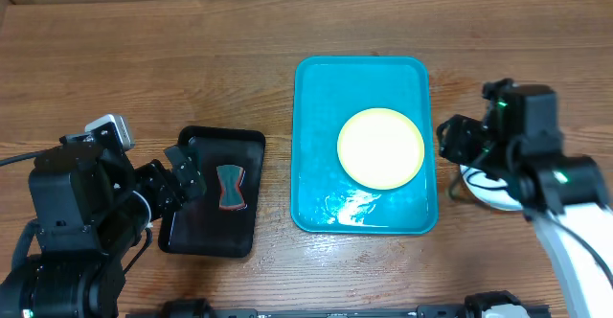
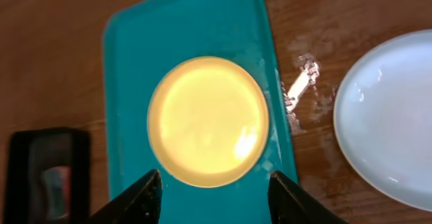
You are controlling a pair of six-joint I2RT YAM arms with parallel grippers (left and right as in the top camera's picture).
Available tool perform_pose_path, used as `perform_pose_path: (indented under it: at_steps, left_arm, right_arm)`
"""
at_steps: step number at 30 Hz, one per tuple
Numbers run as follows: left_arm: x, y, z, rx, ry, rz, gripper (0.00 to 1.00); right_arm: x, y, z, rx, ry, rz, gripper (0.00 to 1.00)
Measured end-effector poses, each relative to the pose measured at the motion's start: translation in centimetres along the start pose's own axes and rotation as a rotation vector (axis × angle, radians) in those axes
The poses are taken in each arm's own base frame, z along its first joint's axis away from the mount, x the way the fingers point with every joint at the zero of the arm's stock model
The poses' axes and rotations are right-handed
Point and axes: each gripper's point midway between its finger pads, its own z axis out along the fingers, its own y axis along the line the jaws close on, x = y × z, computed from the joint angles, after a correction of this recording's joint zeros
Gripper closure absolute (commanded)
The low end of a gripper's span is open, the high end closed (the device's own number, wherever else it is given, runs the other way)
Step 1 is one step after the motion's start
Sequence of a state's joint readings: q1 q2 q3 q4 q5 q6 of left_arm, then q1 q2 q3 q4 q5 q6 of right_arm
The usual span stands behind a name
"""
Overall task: Clean dirty plates on tray and stack at the side
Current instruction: 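Carry the yellow plate right and stack it on the plate pile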
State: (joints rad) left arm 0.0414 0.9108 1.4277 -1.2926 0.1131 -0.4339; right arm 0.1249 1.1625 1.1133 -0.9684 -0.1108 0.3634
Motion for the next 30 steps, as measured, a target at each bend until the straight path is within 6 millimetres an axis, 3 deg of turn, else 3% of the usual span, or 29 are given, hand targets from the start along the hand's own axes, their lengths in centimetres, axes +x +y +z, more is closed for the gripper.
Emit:
perform_pose_path:
  at_steps: [7, 12, 14, 16, 17, 21, 25, 30]
  left_arm:
    - [0.0, 0.0, 0.0, 0.0, 0.001, 0.0, 0.0]
    - [0.0, 0.0, 0.0, 0.0, 0.001, 0.0, 0.0]
    - [0.0, 0.0, 0.0, 0.0, 0.001, 0.0, 0.0]
    - [0.0, 0.0, 0.0, 0.0, 0.001, 0.0, 0.0]
    - [0.0, 0.0, 0.0, 0.0, 0.001, 0.0, 0.0]
    - [0.0, 0.0, 0.0, 0.0, 0.001, 0.0, 0.0]
    - [0.0, 0.0, 0.0, 0.0, 0.001, 0.0, 0.0]
    - [0.0, 0.0, 0.0, -0.001, 0.001, 0.0, 0.0]
  right_arm:
    - [2.7, -3.1, 11.6, 0.109, 0.218, 0.033, 0.48]
    - [4.4, -4.6, 16.4, 0.154, 0.304, 0.046, 0.55]
    - [5.2, -5.2, 17.4, 0.173, 0.333, 0.048, 0.66]
    - [5.6, -5.4, 17.9, 0.177, 0.352, 0.044, 0.92]
    - [5.8, -5.4, 18.0, 0.181, 0.355, 0.049, 0.96]
    - [6.4, -5.6, 17.6, 0.194, 0.383, 0.052, 0.96]
    - [6.2, -5.5, 15.9, 0.202, 0.399, 0.059, 0.96]
    - [1.6, -5.7, 11.8, 0.203, 0.252, 0.111, 0.96]
